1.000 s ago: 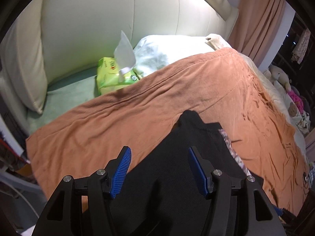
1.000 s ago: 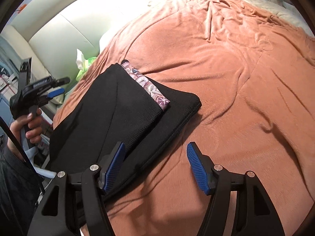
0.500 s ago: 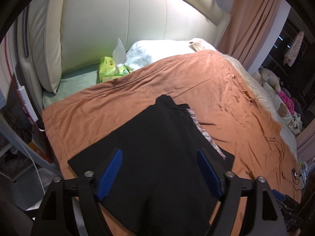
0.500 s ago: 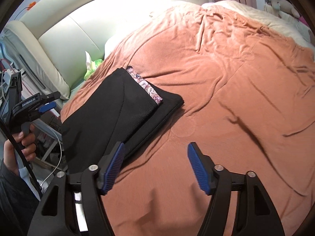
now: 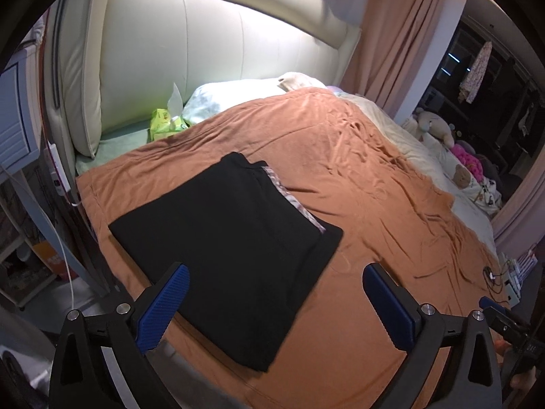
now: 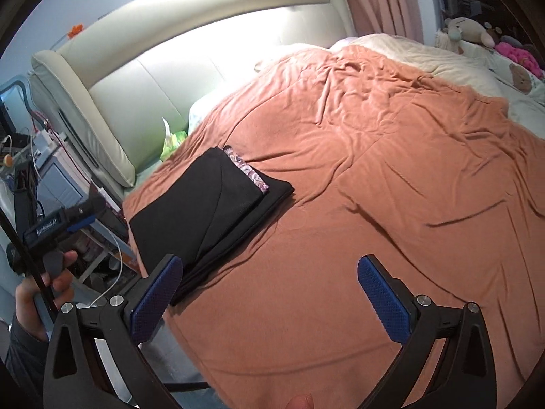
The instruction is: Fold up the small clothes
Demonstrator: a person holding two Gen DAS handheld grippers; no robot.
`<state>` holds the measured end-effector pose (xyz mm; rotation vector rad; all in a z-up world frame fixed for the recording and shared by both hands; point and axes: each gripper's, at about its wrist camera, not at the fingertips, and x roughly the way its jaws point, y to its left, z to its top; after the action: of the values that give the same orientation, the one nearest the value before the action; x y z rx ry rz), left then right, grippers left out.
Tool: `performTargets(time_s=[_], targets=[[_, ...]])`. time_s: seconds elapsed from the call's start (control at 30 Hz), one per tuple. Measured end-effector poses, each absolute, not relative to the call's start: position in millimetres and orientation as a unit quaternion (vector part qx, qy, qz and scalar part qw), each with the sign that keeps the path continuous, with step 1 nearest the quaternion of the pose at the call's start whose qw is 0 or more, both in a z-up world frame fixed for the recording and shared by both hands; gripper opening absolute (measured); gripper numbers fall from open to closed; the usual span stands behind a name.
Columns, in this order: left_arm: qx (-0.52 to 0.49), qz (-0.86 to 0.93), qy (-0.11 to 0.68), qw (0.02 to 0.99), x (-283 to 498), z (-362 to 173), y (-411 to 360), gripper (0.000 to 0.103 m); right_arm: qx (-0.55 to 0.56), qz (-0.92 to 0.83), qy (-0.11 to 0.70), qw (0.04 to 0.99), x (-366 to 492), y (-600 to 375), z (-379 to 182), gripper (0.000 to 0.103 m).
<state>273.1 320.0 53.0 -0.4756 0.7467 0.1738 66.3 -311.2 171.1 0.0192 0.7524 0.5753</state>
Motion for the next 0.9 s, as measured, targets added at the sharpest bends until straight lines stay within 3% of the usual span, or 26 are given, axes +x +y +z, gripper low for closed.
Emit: performTargets(time_s=[0.5,0.9], targets=[[-0.189,0.040,0.332,0.923,195,94,243,0.102,0.019,0.249,0.318,0.915,-27,-393,210,0.103],[-0.127,0.029,0.305,0.944,129,113,196,0.102,-0.002,0.233,0.260,0.937,-114,-432,210,0.103]])
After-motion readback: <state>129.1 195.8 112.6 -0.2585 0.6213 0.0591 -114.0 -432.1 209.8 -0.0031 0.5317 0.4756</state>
